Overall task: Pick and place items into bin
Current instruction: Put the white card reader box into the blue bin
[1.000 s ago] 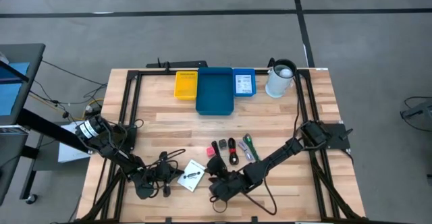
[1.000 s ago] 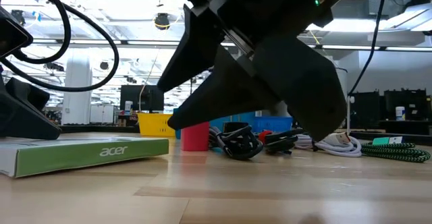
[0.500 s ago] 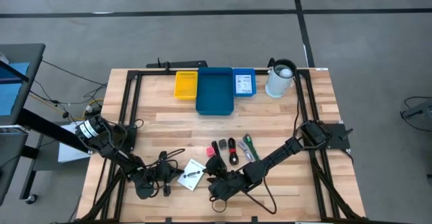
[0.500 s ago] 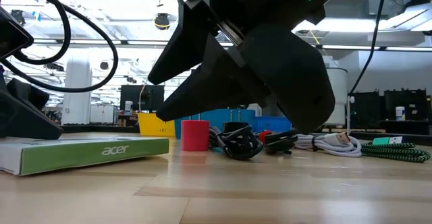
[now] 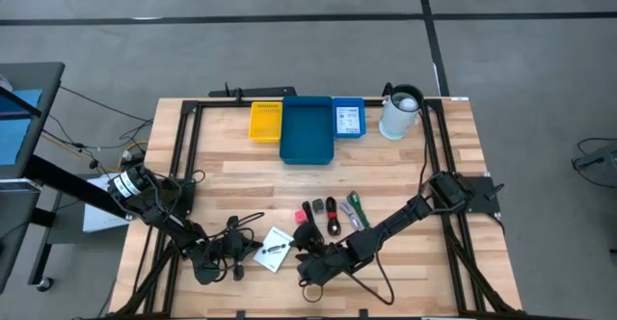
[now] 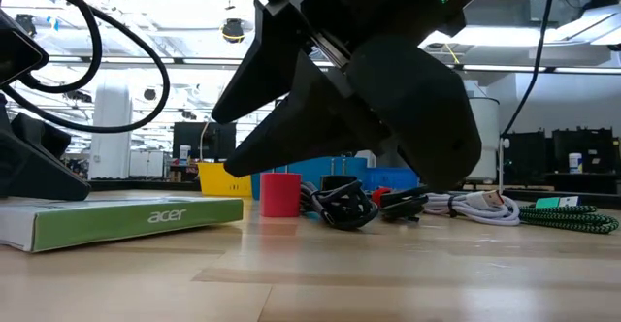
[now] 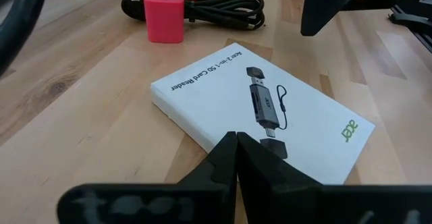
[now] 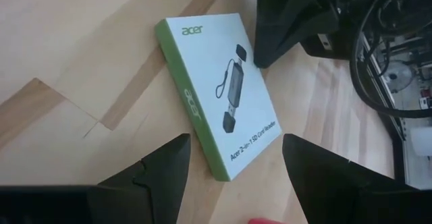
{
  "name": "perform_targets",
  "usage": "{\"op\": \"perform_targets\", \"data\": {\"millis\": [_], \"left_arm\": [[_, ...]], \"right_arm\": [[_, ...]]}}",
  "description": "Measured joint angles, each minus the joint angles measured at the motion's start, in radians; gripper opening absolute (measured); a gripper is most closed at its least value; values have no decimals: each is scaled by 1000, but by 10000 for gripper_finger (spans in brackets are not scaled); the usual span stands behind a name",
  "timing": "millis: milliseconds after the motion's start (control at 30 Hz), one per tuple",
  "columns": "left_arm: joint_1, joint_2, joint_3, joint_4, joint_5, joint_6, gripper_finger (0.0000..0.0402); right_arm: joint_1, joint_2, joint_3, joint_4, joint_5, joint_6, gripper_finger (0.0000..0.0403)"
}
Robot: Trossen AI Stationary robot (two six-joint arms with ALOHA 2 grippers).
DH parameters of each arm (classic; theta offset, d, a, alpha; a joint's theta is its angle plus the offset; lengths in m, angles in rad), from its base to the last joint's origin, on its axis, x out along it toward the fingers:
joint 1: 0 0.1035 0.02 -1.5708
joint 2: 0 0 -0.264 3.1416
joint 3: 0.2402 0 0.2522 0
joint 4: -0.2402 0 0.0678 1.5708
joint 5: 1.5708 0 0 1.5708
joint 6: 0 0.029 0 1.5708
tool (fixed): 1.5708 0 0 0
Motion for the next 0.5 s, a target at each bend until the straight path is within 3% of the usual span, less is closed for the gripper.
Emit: {"op": "perform_targets", "data": {"millis": [300,500], "left_arm": [[0,0,0,-1,0,0,0],[0,0,0,0,0,0,0]], "right_arm": [[-20,2,0,2,-48,-6,233],[-23,84,16,35,-45,-14,233]]}}
